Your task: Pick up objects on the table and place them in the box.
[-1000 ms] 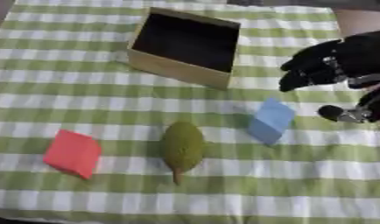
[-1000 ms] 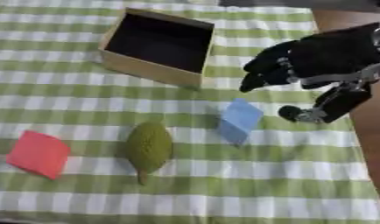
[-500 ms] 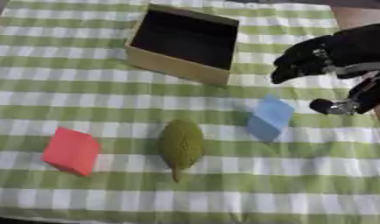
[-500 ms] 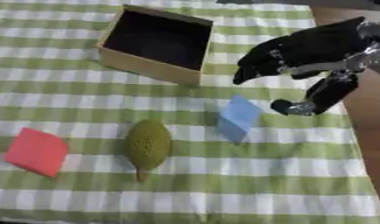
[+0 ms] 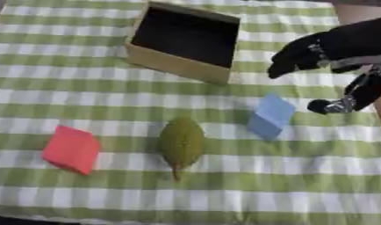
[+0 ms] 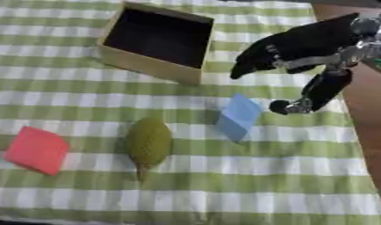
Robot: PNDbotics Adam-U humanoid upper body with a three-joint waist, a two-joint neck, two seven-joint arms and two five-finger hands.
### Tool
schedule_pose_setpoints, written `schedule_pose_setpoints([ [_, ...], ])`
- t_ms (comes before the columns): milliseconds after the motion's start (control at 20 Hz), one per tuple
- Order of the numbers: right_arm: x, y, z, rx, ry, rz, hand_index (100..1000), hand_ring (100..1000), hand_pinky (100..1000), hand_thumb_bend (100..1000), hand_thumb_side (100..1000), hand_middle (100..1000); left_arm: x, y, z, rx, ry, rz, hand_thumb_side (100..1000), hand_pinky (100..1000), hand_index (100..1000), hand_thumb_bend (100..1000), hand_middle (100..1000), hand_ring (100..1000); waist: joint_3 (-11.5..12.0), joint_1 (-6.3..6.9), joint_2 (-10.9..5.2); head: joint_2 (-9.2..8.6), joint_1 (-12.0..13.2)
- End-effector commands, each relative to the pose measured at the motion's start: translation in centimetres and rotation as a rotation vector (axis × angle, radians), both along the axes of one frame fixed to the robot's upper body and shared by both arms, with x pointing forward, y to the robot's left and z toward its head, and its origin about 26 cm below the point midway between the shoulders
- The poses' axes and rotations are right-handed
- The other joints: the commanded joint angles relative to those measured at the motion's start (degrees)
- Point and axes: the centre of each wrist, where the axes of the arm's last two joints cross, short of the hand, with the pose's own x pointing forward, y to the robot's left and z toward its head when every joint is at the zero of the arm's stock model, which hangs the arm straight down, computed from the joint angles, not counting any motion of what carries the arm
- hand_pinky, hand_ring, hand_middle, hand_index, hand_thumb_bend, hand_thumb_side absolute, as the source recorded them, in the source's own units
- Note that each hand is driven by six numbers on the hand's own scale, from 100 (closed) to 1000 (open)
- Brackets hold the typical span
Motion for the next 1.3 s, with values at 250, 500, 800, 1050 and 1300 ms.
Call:
schedule_pose_setpoints([
  [250, -0.3, 0.1, 0.6, -0.124, -0.037, 0.079, 1000, 1000, 1000, 203, 389, 939, -0.3, 0.1, 0.9, 0.017, -0.026, -0.005, 679, 783, 909, 203, 774, 747, 0.2, -0.87, -0.19, 0.62, 0.3],
  [500, 0.0, -0.1, -0.2, -0.115, -0.028, 0.077, 1000, 1000, 1000, 171, 394, 936, -0.3, 0.1, 1.0, 0.015, -0.026, -0.006, 680, 782, 909, 201, 775, 746, 0.4, -0.93, -0.01, 0.87, 0.4],
  [800, 0.6, -0.3, -1.0, -0.108, -0.009, 0.059, 1000, 1000, 1000, 179, 390, 934, -0.2, 0.0, 1.0, 0.014, -0.024, -0.01, 683, 783, 909, 198, 776, 746, 0.6, -0.92, 0.28, 0.93, 0.5],
  [1050, 1.2, -0.4, -1.7, -0.112, 0.003, 0.04, 1000, 1000, 1000, 186, 404, 935, -0.2, -0.1, 1.0, 0.014, -0.023, -0.013, 684, 783, 909, 196, 777, 746, 0.7, -0.97, 0.5, 0.94, 0.5],
  [1300, 1.7, -0.8, -2.4, -0.109, 0.022, 0.022, 1000, 1000, 1000, 178, 409, 935, -0.2, -0.2, 1.1, 0.016, -0.026, -0.018, 685, 784, 909, 193, 777, 746, 1.1, -1.21, 0.86, 1.04, 0.6],
])
